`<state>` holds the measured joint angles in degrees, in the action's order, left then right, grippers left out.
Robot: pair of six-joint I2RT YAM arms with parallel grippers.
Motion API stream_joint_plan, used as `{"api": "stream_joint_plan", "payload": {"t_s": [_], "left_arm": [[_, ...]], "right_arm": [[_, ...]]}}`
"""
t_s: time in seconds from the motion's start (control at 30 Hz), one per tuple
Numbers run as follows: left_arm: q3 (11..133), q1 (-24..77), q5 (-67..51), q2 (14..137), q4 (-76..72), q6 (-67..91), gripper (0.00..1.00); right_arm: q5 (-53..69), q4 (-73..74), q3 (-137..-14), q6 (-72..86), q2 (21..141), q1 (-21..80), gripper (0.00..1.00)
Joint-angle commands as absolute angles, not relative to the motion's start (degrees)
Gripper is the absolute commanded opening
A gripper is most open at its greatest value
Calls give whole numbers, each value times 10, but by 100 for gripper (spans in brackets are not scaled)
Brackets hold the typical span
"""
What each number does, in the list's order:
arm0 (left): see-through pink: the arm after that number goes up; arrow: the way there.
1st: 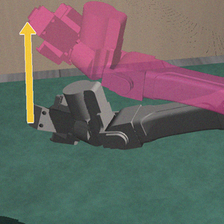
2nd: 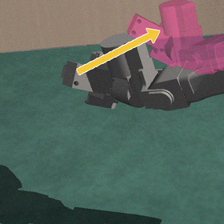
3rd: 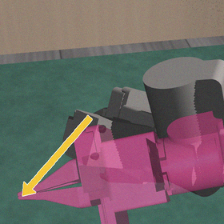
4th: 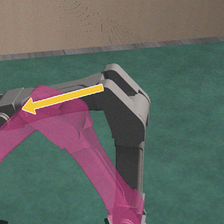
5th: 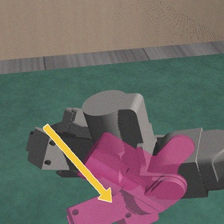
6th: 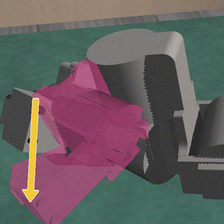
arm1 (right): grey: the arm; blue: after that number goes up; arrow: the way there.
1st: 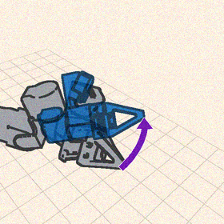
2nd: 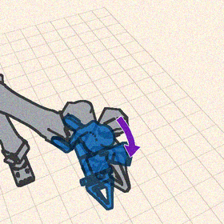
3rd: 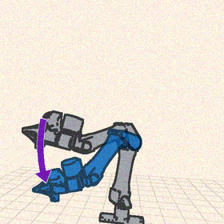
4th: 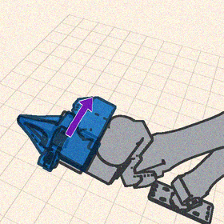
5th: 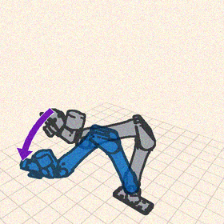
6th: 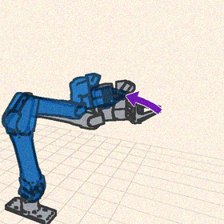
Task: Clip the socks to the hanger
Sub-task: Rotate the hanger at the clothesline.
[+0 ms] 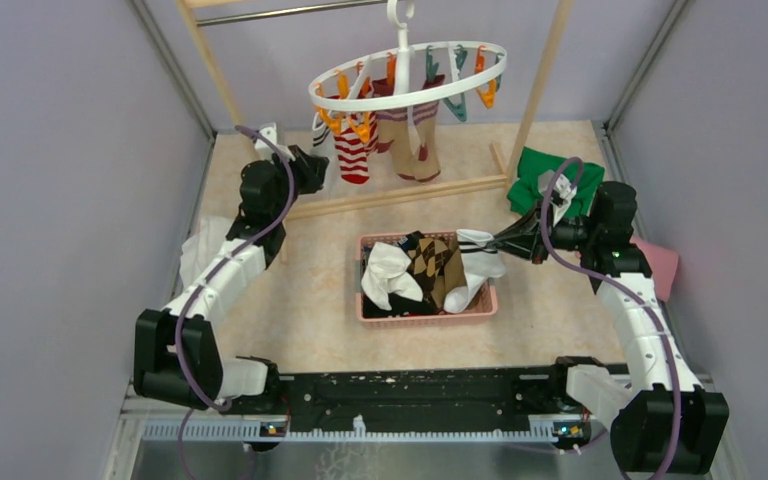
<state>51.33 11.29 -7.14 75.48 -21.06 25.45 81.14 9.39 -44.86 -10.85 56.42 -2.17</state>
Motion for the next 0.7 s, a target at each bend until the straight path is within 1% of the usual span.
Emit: {"api": "stream_joint_plan", "payload": {"t_s": [0.0,0.07,0.37,0.4,0.53,0.67], "left_arm": [[500,110,-100,718,-252,267,25],[492,110,-105,707,-252,271,30],[419,110,-141,614,-268,290,56],[409,110,-144,600,-270,290,61],[379,110,-167,541,-264,282,76],[343,110,-230,477,-285,279,92]], "right_arm": [[830,78,-448,-113,565,-29,0],[831,77,-448,-114,565,-29,0],[844,83,-446,-123,565,-29,0],[845,83,-446,-123,565,-28,0],[849,90,-448,-131,564,-29,0],[852,102,-450,-145,565,-28,0]]}}
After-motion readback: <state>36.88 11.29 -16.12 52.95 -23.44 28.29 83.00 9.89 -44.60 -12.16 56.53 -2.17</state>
